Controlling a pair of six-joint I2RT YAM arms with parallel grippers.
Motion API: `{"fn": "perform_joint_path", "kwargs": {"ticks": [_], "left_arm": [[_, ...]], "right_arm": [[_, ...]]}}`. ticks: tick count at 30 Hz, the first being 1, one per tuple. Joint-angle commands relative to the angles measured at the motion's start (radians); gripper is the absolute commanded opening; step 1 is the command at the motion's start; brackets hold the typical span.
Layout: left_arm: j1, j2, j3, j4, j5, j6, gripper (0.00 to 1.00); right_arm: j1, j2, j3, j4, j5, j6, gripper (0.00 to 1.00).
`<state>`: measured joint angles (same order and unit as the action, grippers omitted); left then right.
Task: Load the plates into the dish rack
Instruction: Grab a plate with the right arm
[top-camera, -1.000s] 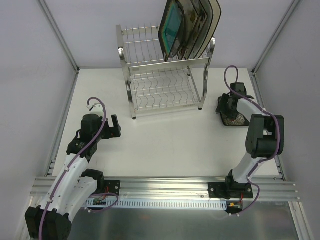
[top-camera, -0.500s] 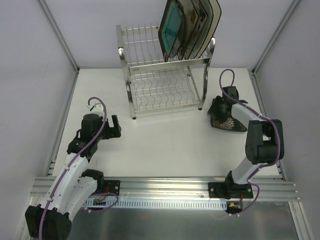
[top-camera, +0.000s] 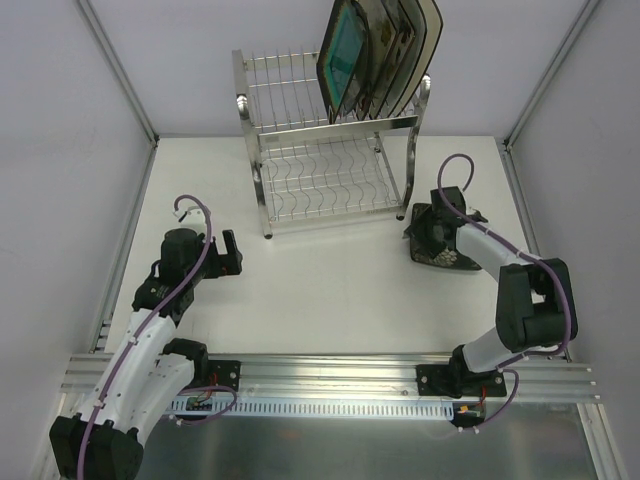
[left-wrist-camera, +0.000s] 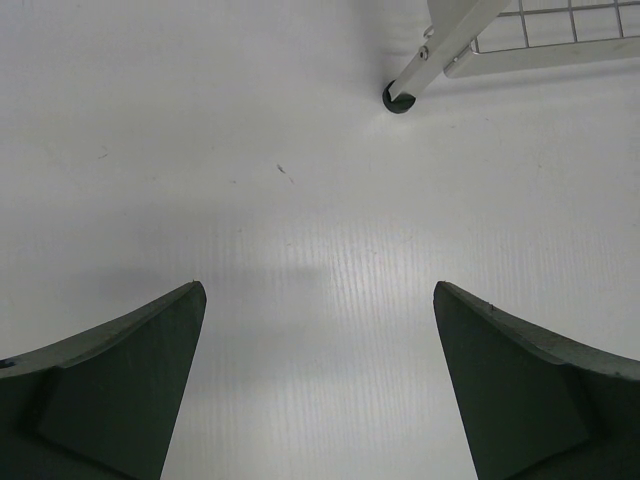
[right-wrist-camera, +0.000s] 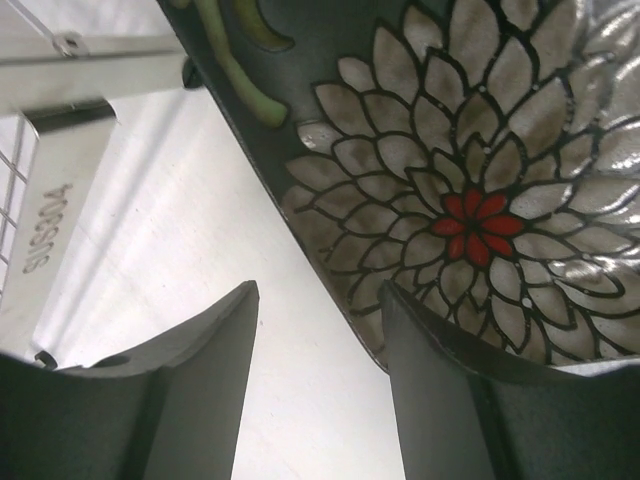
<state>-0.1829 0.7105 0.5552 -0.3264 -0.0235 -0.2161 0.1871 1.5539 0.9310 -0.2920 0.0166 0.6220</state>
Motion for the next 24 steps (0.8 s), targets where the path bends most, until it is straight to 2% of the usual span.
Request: {"fn": "perform_joint_path", "kwargs": {"ticks": [1, 12, 14, 19, 24], "left_arm": [[-0.004, -0.022, 0.012, 0.021, 0.019, 0.02, 0.99], [-0.006, -0.059, 0.008, 0.02, 0.022, 0.014, 0.99], [-0.009, -0.066, 0.006, 0.02, 0.045, 0.014, 0.99], [-0.02, -0.074, 0.005, 0.016, 0.045, 0.011, 0.99], [-0.032, -0.077, 0.005, 0.015, 0.043, 0.011, 0.99]], "right_arm": [[0.051, -0.034, -0.07, -0.047, 0.009, 0.107, 0.56], [0.216, -0.097, -0.159, -0.041, -0.007, 0.258, 0.55], [0.256, -0.097, -0.164, -0.024, -0.058, 0.292, 0.55], [0.339, -0.084, -0.147, 0.004, -0.096, 0.35, 0.55], [0.475, -0.045, -0.051, 0.014, -0.096, 0.354, 0.55]]}}
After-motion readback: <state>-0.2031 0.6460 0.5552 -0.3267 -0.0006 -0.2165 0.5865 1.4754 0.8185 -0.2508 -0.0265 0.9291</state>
